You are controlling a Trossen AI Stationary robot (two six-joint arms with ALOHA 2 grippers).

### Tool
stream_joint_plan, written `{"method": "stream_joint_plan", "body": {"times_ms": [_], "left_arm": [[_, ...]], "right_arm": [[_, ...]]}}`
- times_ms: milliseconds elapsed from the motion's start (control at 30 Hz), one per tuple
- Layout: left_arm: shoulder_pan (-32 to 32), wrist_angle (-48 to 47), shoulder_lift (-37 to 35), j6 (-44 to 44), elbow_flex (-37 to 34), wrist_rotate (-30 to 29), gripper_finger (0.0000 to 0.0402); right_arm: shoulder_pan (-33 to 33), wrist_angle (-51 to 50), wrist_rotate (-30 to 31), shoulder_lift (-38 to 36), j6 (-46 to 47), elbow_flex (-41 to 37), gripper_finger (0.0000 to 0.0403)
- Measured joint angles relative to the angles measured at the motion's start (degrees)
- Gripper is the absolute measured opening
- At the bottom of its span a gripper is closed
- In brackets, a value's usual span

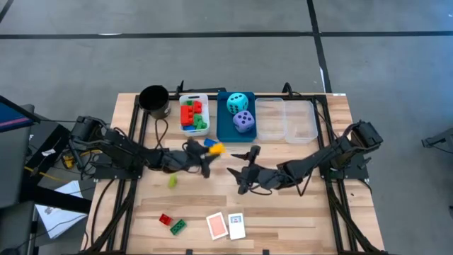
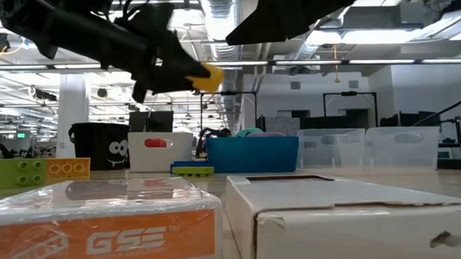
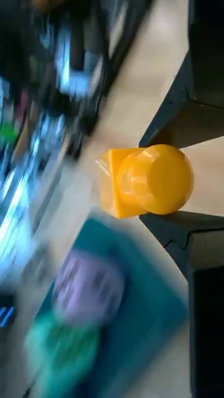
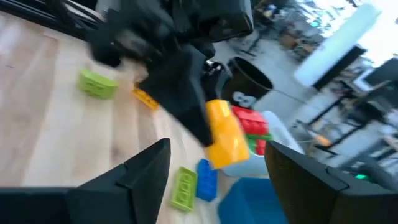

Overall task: Pick & Place Toys
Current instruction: Put the large yellow game piece into the white bin

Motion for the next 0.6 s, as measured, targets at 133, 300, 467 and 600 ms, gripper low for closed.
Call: {"method": "stream_joint_plan", "body": {"times_ms": [133, 300, 467, 600], "left_arm": [[3.3, -1.4, 0.0, 7.7, 0.0, -13.1, 0.0133], [8.9, -6.3, -0.1, 10.2, 0.1, -19.3, 0.0132], [14.9, -14.2, -0.1, 10.1, 0.1, -19.3, 0.0134], [19.5, -18.7, -0.1, 10.0, 0.1, -20.0, 0.0166]], "right_arm": [[1.3, -0.1, 1.2, 0.0, 0.5, 0.0, 0.0255], [2.7, -1.7, 1.0, 0.0, 5.4, 0.0, 0.0255], [4.3, -4.1, 1.0, 0.0, 10.0, 0.0, 0.0255], [5.2, -5.5, 1.0, 0.1, 13.4, 0.0, 0.0256]]}}
